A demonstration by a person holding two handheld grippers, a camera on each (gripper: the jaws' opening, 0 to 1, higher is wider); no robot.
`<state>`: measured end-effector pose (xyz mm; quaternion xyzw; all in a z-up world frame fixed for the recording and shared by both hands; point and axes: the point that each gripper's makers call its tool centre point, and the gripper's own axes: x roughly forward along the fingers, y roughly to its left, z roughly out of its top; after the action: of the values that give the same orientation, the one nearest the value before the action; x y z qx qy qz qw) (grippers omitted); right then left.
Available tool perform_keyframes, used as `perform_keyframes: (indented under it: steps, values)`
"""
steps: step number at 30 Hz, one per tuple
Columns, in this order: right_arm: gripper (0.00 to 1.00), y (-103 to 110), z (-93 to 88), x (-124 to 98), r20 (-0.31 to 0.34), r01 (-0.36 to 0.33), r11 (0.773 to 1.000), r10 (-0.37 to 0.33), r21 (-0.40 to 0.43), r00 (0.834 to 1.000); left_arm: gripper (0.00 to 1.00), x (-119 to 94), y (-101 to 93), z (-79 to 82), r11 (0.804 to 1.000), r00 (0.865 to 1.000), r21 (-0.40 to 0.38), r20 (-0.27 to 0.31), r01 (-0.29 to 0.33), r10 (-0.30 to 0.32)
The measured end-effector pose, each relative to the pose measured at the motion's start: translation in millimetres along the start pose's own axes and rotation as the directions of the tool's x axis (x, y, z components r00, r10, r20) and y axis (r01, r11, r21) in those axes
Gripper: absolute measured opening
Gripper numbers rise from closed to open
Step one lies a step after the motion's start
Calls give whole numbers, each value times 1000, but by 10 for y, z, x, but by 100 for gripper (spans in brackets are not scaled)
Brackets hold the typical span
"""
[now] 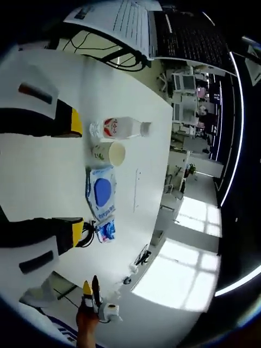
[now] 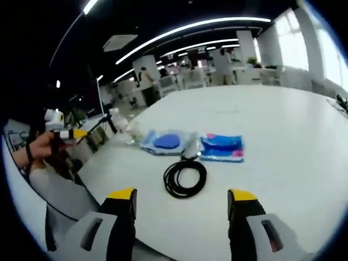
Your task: Arrange the tabletop items into an orderly group along one side of the table until the central work area is clear of visible clutter.
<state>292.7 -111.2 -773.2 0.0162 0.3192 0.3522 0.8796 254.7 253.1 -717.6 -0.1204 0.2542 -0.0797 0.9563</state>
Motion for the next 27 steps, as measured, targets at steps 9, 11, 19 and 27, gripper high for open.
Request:
perform_keyframes:
  steps: [9,11,19,27]
  values:
    - [72,109,66,49,-6,-17,1000,17,-18,1000,63,-131,21,-46,1000,1000,9,-7,-7,7]
    - [72,160,66,60,-8,-21,1000,20,-24,1000,63,-151,-10,-63,1000,1000,12,-6,-4,4]
    - [71,233,64,84,-21,-24,999,23,-37,1000,63,-189,-13,-107,1000,1000,-6,-3,4,-4]
    - [70,235,24,73,-24,-10,1000,10,-23,1000,63,-174,-63,-110,1000,1000,-4,-5,19,-19]
